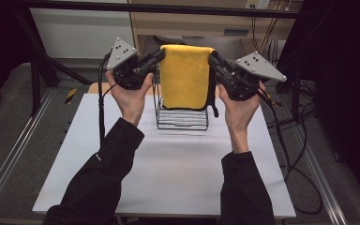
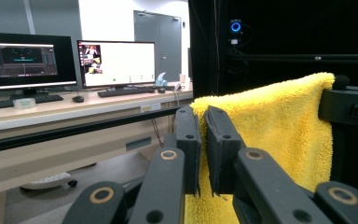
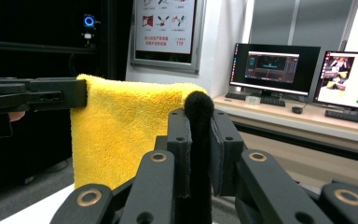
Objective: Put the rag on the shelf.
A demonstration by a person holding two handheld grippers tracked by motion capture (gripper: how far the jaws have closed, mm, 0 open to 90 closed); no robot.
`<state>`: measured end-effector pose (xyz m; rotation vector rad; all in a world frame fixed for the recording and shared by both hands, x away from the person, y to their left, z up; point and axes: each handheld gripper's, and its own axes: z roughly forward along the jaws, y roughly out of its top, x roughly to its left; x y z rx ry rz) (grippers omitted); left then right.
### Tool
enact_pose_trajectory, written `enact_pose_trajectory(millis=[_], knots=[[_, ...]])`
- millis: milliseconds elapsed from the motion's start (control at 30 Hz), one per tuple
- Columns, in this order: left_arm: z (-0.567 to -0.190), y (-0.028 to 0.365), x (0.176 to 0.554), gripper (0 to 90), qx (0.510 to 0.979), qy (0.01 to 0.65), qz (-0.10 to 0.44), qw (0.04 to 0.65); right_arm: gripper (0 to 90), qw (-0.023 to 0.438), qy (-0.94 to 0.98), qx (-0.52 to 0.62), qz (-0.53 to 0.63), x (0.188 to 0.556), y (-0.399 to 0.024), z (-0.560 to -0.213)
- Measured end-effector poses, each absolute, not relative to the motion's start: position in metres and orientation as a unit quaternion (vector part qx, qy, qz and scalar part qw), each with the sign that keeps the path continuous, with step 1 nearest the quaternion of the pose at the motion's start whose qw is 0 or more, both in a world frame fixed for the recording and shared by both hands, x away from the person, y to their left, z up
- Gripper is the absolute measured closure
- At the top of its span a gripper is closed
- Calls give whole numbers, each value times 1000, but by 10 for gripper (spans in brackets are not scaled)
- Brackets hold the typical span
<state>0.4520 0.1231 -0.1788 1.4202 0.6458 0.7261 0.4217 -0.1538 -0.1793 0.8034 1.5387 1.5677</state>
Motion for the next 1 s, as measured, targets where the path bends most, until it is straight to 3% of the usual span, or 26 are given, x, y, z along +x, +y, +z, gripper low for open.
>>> enact_pose_trajectory(millis=[1000], knots=[[-132,130,474,841,603,281,332,668,808,395,585,309,637,453,-146,-136]])
